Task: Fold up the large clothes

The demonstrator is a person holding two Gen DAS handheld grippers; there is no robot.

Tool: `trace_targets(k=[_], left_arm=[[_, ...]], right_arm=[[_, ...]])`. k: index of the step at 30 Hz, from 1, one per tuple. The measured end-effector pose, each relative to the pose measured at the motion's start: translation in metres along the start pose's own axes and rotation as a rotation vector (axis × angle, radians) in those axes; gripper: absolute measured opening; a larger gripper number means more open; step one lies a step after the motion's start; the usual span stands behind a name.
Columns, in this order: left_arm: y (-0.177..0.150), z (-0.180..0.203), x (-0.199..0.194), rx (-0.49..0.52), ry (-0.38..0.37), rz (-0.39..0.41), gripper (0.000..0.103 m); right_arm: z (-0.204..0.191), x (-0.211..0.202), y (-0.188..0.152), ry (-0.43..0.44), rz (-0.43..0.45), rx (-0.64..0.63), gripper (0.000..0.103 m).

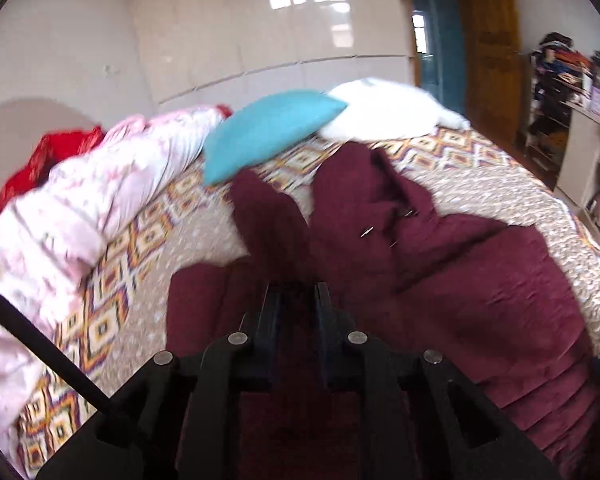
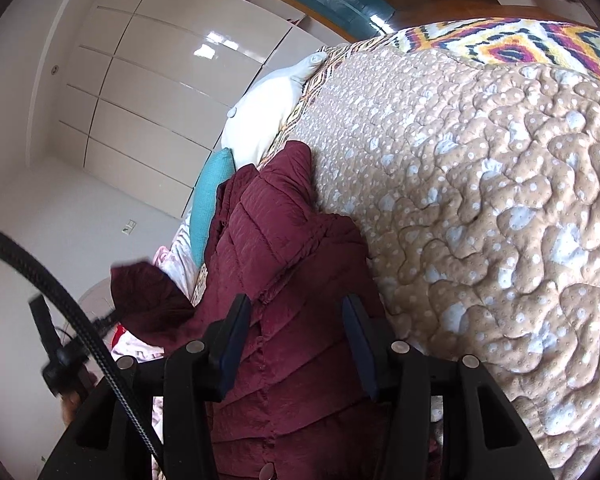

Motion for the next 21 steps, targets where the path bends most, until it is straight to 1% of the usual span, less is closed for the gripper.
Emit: trace_targets(k=[2, 4, 6, 7, 8, 9, 11, 12, 13, 14, 16, 17, 18, 19, 20, 21], left_arm=[[-0.017, -0.021, 0.018, -0.041, -0.001, -0.034, 0.028], [-0.036, -0.04, 0.036, -0.068, 0.069, -0.062, 0.028], [-0.055, -0.052, 0.057, -0.076, 0.098, -0.118, 0.029], [-0.064, -0.058, 0.066, -0.089, 0.083, -0.149, 0.03], [-0.072, -0.065, 0.07, -0.108, 0.057, -0.169, 0.034], [-0.078, -0.072, 0.071, -0.135, 0.029, -0.177, 0.038], [-0.082, -0.083, 0.067, -0.18, -0.025, -0.166, 0.053], [-0.083, -0.087, 0.063, -0.2, -0.06, -0.158, 0.058], [-0.084, -0.09, 0.06, -0.218, -0.094, -0.151, 0.068], [-0.083, -0.091, 0.059, -0.235, -0.128, -0.146, 0.076], [-0.08, -0.093, 0.061, -0.267, -0.193, -0.153, 0.077], [-0.077, -0.093, 0.064, -0.279, -0.206, -0.167, 0.077], [-0.072, -0.091, 0.066, -0.284, -0.201, -0.174, 0.077], [-0.067, -0.088, 0.069, -0.277, -0.175, -0.174, 0.077], [-0.061, -0.088, 0.073, -0.263, -0.135, -0.176, 0.073], [-0.057, -0.088, 0.078, -0.253, -0.073, -0.18, 0.068]], right_arm=[[0.0, 0.003, 0.0, -0.003, -0.004, 0.0, 0.054], [0.0, 0.004, 0.0, -0.009, -0.005, -0.001, 0.054], [0.0, 0.006, 0.0, -0.011, -0.007, 0.0, 0.054], [0.0, 0.006, 0.001, -0.009, -0.008, 0.002, 0.054], [0.001, 0.006, 0.001, -0.007, -0.009, 0.005, 0.054], [0.001, 0.007, 0.001, -0.005, -0.01, 0.006, 0.054], [0.001, 0.007, 0.002, -0.004, -0.012, 0.007, 0.054], [0.002, 0.007, 0.002, -0.004, -0.013, 0.007, 0.054], [0.002, 0.007, 0.002, -0.003, -0.014, 0.007, 0.054], [0.002, 0.007, 0.002, -0.002, -0.014, 0.008, 0.054], [0.002, 0.008, 0.003, -0.002, -0.015, 0.008, 0.054], [0.002, 0.007, 0.003, -0.003, -0.014, 0.008, 0.054], [0.002, 0.008, 0.003, -0.003, -0.015, 0.008, 0.054], [0.002, 0.008, 0.003, -0.004, -0.015, 0.007, 0.054], [0.002, 0.007, 0.003, -0.004, -0.015, 0.008, 0.054], [0.002, 0.008, 0.003, -0.003, -0.015, 0.008, 0.054]])
Point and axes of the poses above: each gripper's, at about its wrist camera, not at the fingertips, and x roughly the way its jaws point, z to its right, y to its top, the point moved 4 cm from there along x, roughly the way its jaws point, and after that the axes turned 9 degrees about -z, right-handed, at the moved point
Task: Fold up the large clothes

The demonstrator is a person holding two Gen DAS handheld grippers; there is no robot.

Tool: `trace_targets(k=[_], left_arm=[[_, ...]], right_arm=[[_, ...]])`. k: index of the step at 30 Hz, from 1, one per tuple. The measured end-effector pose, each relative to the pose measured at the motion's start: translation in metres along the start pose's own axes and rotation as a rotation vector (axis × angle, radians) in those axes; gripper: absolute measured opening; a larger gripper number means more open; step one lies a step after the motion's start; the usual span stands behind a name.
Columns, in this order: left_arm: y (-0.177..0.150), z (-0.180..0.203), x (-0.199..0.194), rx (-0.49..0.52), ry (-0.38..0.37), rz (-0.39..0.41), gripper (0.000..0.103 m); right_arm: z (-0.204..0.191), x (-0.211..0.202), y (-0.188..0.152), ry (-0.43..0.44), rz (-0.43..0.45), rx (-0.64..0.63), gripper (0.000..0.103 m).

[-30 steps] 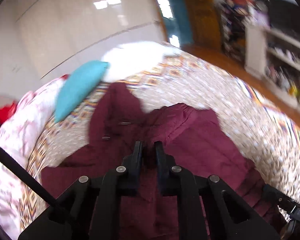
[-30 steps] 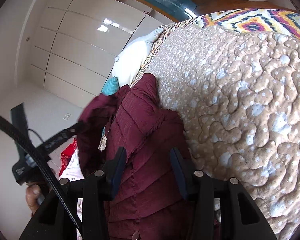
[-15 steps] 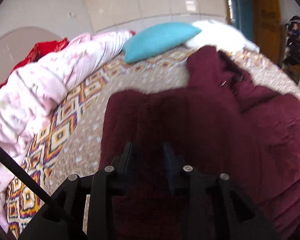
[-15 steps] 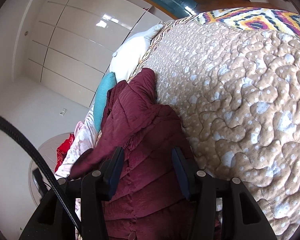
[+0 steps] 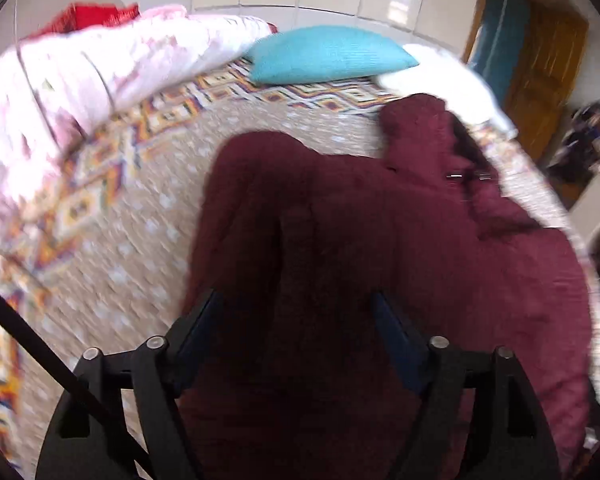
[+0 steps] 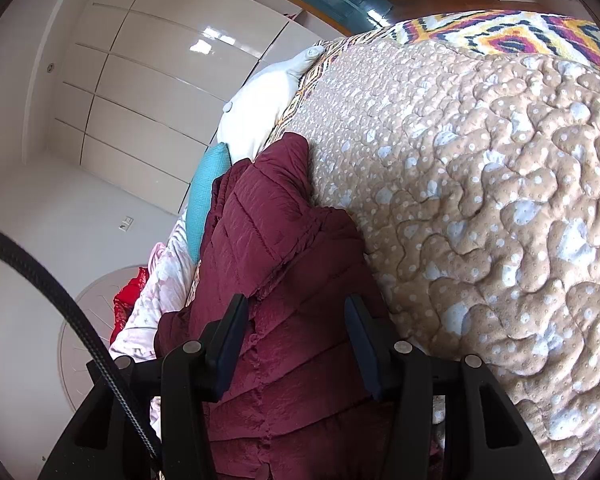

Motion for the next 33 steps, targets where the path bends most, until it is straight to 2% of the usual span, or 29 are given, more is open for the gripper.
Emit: trace_targets(k=[1, 5, 9, 13, 16, 20, 24, 29, 33], left_arm=[[0.004, 0.0, 0.004, -0.011, 0.04, -0.006, 0.058], [0.008, -0.008, 0.01, -0.061, 0.041, -0.051, 0.054], [-0.004, -0.011, -0.024, -0.013, 0.066, -0.017, 0.054], [-0.019, -0.024, -0.079, 0.027, 0.094, 0.061, 0.054], [-0.031, -0.039, -0.129, 0.015, 0.083, 0.112, 0.054], [-0.047, -0.06, -0.204, -0.009, 0.038, 0.17, 0.054], [-0.068, -0.075, -0.29, -0.006, 0.016, 0.255, 0.054], [-0.087, -0.081, -0.389, 0.037, 0.002, 0.356, 0.054], [-0.076, -0.083, -0.457, 0.073, 0.041, 0.431, 0.054]], right_arm=[[0.0, 0.0, 0.0, 0.001, 0.0, 0.001, 0.054], [0.0, 0.0, 0.0, 0.003, -0.001, 0.003, 0.054], [0.002, 0.0, 0.001, 0.002, -0.001, 0.004, 0.054], [0.004, -0.001, 0.001, 0.002, -0.004, 0.012, 0.054], [0.002, 0.0, 0.002, -0.028, -0.01, 0.003, 0.054], [-0.019, -0.009, -0.002, -0.163, -0.062, -0.05, 0.055], [-0.069, -0.063, -0.009, -0.182, -0.065, -0.184, 0.056], [-0.155, -0.166, -0.011, -0.259, 0.04, -0.425, 0.063], [-0.234, -0.246, 0.001, -0.325, 0.131, -0.545, 0.066]])
Point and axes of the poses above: each gripper's, at about its wrist camera, not at the fingertips, and x roughly the way its jaws point, z to its right, y to its top, the point moved 4 cm from there along x, roughly the way its jaws point, and after that the axes turned 9 degrees about -z, right-handed, at the moved point
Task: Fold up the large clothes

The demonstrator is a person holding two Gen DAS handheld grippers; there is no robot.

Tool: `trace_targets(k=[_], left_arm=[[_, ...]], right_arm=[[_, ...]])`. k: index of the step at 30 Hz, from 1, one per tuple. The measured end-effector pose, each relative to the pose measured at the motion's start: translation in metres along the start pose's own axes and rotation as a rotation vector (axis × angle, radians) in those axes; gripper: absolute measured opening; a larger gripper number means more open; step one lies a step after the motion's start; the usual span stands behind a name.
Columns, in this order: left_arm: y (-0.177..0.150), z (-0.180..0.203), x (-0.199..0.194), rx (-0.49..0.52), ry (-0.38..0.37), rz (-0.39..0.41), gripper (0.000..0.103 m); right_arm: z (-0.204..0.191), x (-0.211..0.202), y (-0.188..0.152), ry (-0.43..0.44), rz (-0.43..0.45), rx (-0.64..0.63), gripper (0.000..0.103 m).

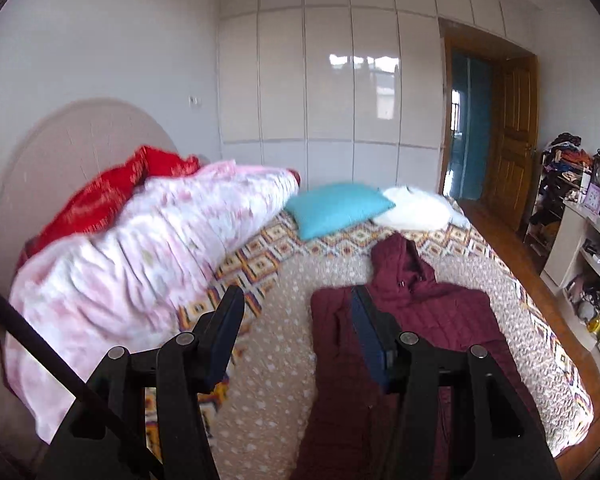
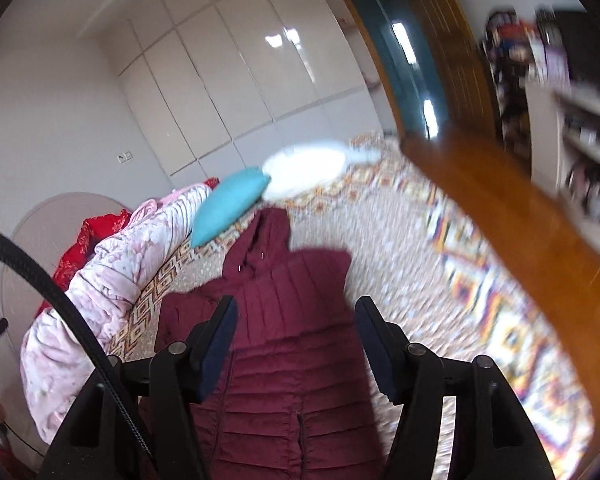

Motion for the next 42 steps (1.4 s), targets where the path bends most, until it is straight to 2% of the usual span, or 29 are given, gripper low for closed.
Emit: trace_targets(k=[2, 5, 6, 10, 12, 16, 17, 21, 24, 26, 28, 31, 34, 37, 39, 42], left_arm=[[0.029, -0.008, -0.028, -0.001, 0.034, 0.046, 0.054], [0.078, -0.019, -0.065, -0.015, 0.097, 0.109, 0.055], [0.095, -0.024, -0.076, -0.028, 0.116, 0.124, 0.055], [0.16, -0.055, -0.109, -0.122, 0.172, 0.16, 0.055], [0.189, -0.073, -0.128, -0.168, 0.252, 0.194, 0.055], [0.241, -0.116, -0.178, -0.246, 0.475, 0.294, 0.055], [0.252, -0.124, -0.191, -0.26, 0.53, 0.317, 0.055], [0.282, -0.165, -0.258, -0.374, 0.745, 0.423, 0.055], [0.291, -0.184, -0.294, -0.42, 0.857, 0.472, 0.055], [0.295, -0.192, -0.304, -0.426, 0.88, 0.468, 0.056], [0.293, -0.196, -0.304, -0.429, 0.859, 0.442, 0.057], [0.286, -0.196, -0.272, -0.422, 0.748, 0.404, 0.061], [0.273, -0.187, -0.198, -0.395, 0.583, 0.297, 0.061], [0.249, -0.168, -0.129, -0.355, 0.417, 0.2, 0.061], [0.223, -0.152, -0.077, -0.33, 0.3, 0.128, 0.061], [0.178, -0.121, -0.013, -0.287, 0.183, 0.041, 0.061]], right_arm=[[-0.019, -0.046, 0.038, -0.016, 0.041, -0.008, 0.066], [-0.047, -0.117, 0.092, -0.023, 0.128, -0.002, 0.075], [-0.058, -0.138, 0.109, -0.043, 0.16, -0.018, 0.078], [-0.107, -0.222, 0.179, -0.181, 0.316, -0.047, 0.079], [-0.127, -0.26, 0.209, -0.221, 0.385, -0.029, 0.079], [-0.155, -0.327, 0.256, -0.431, 0.528, 0.01, 0.081], [-0.159, -0.352, 0.266, -0.513, 0.569, 0.036, 0.081], [-0.169, -0.428, 0.281, -0.749, 0.721, 0.108, 0.085], [-0.172, -0.465, 0.286, -0.916, 0.779, 0.161, 0.088], [-0.171, -0.477, 0.29, -0.991, 0.777, 0.189, 0.088], [-0.17, -0.476, 0.293, -0.997, 0.767, 0.196, 0.089], [-0.173, -0.455, 0.29, -0.926, 0.74, 0.152, 0.092], [-0.166, -0.386, 0.29, -0.88, 0.643, 0.07, 0.092], [-0.16, -0.309, 0.282, -0.794, 0.533, -0.041, 0.093], [-0.157, -0.253, 0.266, -0.737, 0.452, -0.117, 0.093], [-0.14, -0.17, 0.241, -0.642, 0.309, -0.184, 0.093]])
Point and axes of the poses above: each gripper's, at about its wrist camera, not at the fingertips, and x roughly the way its jaws point, z to its right, y to its top, the point moved 4 cm from there along x, roughly the way its jaws point, and after that the axes turned 9 degrees about -z, right-handed, at the moved point
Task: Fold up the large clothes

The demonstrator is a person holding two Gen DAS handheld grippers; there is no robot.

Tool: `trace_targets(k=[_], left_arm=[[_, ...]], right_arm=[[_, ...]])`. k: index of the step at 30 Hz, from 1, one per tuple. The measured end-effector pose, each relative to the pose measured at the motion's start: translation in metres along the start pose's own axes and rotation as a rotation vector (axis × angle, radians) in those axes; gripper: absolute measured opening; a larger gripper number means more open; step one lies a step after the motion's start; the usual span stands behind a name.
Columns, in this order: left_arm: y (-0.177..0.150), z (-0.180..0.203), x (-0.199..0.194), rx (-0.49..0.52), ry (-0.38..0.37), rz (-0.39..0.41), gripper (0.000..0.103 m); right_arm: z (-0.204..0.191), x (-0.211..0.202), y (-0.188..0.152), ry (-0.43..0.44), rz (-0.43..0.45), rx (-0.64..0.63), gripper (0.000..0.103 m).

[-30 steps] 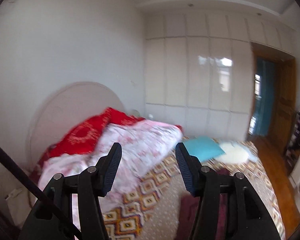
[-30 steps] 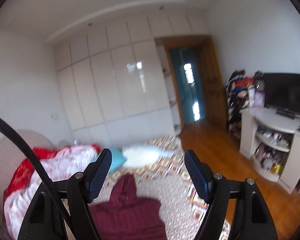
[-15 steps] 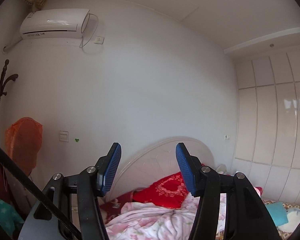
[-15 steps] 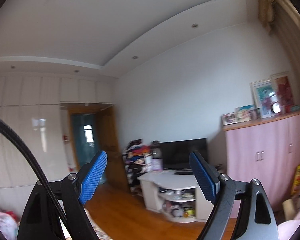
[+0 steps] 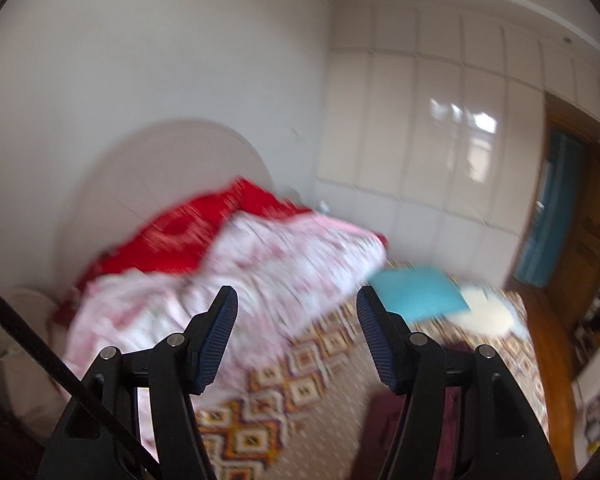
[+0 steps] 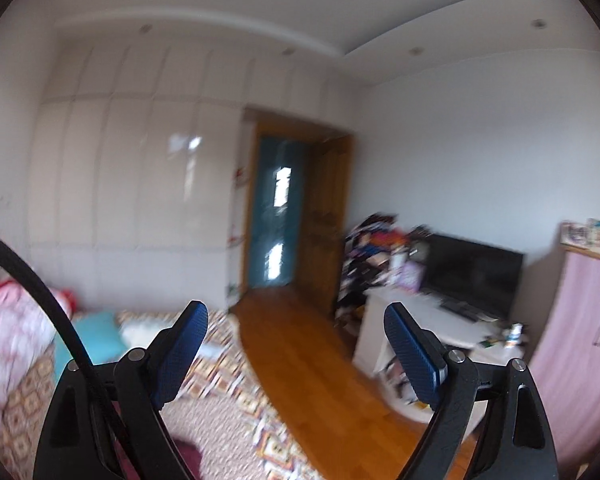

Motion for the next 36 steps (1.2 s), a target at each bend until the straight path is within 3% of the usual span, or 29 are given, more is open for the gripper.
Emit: trace_targets(k=[4, 8, 13, 18, 20, 23, 26, 29, 32, 36], left_arm=[[-0.081, 0.036, 0.079, 0.079, -0.116, -0.143, 0.061], [-0.171, 0.069, 0.15, 0.122, -0.224, -0.255, 0.061], [-0.278, 0.115, 0.241, 0.071, -0.357, -0.419, 0.061], [-0.376, 0.14, 0.322, 0.08, -0.29, -0.515, 0.061], [-0.396, 0.146, 0.337, 0.101, -0.278, -0.534, 0.061], [-0.419, 0.15, 0.348, 0.123, -0.258, -0.534, 0.061], [-0.421, 0.15, 0.345, 0.15, -0.242, -0.491, 0.063], [-0.428, 0.151, 0.35, 0.147, -0.254, -0.449, 0.074], [-0.432, 0.155, 0.355, 0.167, -0.233, -0.469, 0.078], [-0.43, 0.153, 0.355, 0.151, -0.257, -0.463, 0.081]], right_arm=[[-0.059, 0.094, -0.063, 0.104, -0.166, -0.101, 0.093], [-0.11, 0.178, -0.115, 0.213, -0.316, -0.117, 0.093], [-0.187, 0.27, -0.18, 0.349, -0.457, -0.116, 0.093], [-0.279, 0.337, -0.234, 0.505, -0.597, -0.086, 0.077], [-0.314, 0.362, -0.254, 0.564, -0.64, -0.061, 0.07], [-0.366, 0.407, -0.284, 0.607, -0.682, -0.011, 0.07], [-0.398, 0.441, -0.303, 0.63, -0.719, 0.039, 0.07], [-0.425, 0.473, -0.315, 0.638, -0.733, 0.076, 0.07], [-0.442, 0.499, -0.32, 0.632, -0.733, 0.103, 0.07], [-0.459, 0.523, -0.323, 0.622, -0.724, 0.112, 0.07]])
Point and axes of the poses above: each gripper's, at about its wrist camera, not at the fingertips, and x roughly the way its jaws point, z to its right, y to its top, the point moved 4 cm from there along x, roughly the way its jaws point, and after that the axes turned 9 degrees about -z, right-handed, at the moved point
